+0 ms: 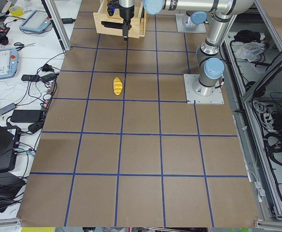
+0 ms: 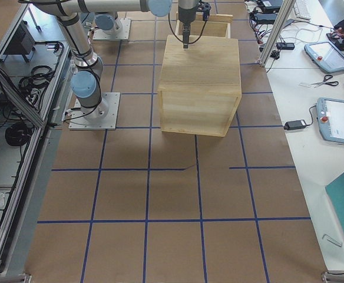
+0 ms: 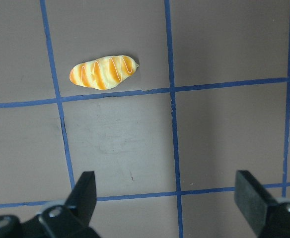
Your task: Open upper drawer
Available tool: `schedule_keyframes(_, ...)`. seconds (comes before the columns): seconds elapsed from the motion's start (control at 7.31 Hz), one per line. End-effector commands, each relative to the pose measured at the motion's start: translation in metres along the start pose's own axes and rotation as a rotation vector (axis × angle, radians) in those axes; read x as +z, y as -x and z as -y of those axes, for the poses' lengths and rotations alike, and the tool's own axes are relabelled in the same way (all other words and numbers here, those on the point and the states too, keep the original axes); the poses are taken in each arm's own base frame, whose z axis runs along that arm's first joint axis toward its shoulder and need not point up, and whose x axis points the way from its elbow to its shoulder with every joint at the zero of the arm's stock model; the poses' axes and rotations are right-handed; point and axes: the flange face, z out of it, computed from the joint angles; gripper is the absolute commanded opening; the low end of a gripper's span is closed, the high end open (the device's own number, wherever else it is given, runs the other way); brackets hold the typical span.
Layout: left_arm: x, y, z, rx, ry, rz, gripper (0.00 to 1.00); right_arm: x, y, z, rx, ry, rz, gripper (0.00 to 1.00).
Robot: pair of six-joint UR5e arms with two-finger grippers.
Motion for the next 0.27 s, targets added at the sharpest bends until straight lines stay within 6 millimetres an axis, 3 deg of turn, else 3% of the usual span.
schedule_keyframes(0.0,0.0017,-0.0014,-0.0025,0.002,0.003,-0.004,1.00,0.0000,0.0001,-0.0001,0.000,0.000,0.000,1.00)
schedule_keyframes(0.14,0.0009,-0.0014,-0.0037,0.002,0.002,-0.003,1.00,0.0000,0.0001,-0.0001,0.000,0.000,0.000,1.00)
